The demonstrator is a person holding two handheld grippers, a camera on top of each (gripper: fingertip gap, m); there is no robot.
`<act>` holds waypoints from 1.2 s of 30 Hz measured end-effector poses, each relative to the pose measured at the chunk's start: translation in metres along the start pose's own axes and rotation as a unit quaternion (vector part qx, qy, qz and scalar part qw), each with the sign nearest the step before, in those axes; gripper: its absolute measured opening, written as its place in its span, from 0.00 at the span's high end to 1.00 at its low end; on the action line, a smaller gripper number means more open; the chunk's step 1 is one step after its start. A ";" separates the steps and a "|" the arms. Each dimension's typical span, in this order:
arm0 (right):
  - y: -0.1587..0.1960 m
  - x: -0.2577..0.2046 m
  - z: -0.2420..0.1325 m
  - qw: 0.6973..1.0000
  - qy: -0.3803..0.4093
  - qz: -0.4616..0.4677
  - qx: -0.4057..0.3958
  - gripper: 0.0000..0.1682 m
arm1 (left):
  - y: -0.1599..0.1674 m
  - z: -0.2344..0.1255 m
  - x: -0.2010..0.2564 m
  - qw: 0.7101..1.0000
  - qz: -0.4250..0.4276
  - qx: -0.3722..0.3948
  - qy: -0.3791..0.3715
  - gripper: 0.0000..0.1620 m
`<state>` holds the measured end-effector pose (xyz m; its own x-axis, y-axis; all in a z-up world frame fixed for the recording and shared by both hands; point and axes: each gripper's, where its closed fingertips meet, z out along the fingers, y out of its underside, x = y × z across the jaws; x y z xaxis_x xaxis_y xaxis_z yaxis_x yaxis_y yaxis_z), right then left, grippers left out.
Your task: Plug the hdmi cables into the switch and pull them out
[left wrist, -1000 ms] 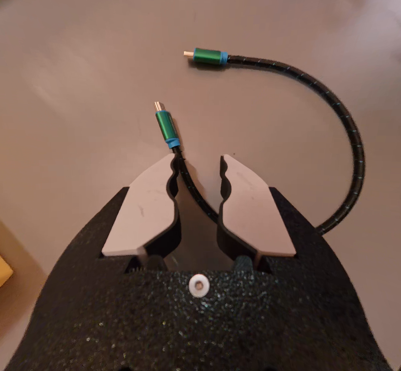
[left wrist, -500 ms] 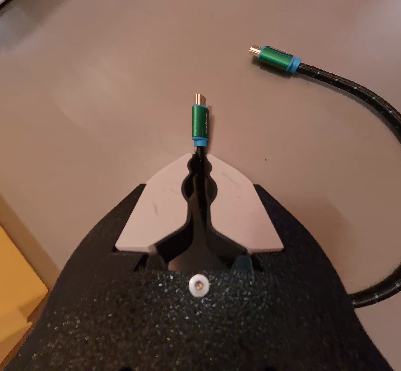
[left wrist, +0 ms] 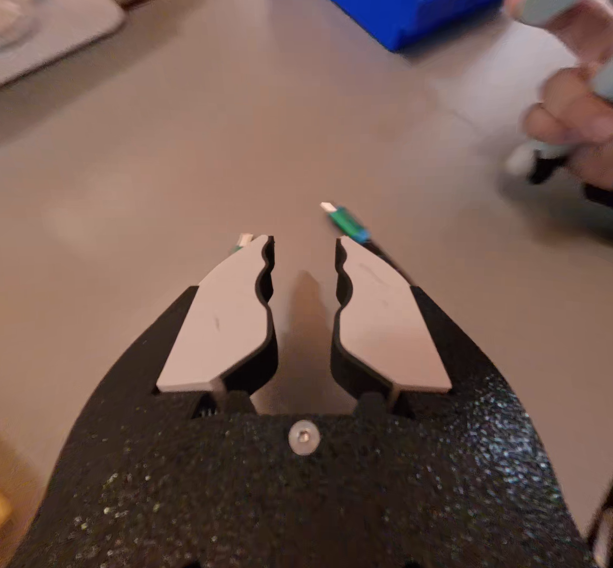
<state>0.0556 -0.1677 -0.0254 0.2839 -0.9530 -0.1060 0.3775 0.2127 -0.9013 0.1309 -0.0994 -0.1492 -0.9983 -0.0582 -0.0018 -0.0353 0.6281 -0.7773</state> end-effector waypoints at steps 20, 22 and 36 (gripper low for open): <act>-0.001 -0.001 0.000 1.000 -0.003 -0.001 0.002 0.54 | 0.029 0.027 0.029 0.963 0.245 -0.089 0.061 0.82; 0.000 -0.001 0.000 1.000 -0.003 -0.003 0.000 0.54 | 0.027 0.025 0.033 0.974 0.208 -0.079 0.048 0.81; 0.010 -0.006 0.004 0.999 -0.009 -0.014 -0.034 0.54 | 0.039 0.019 0.033 0.985 0.132 -0.077 -0.075 0.83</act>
<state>0.0611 -0.1589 -0.0322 0.2908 -0.9540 -0.0727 0.3250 0.1700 -0.9303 0.0976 -0.0918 -0.1911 -0.9557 0.0160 -0.2938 0.2070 0.7462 -0.6327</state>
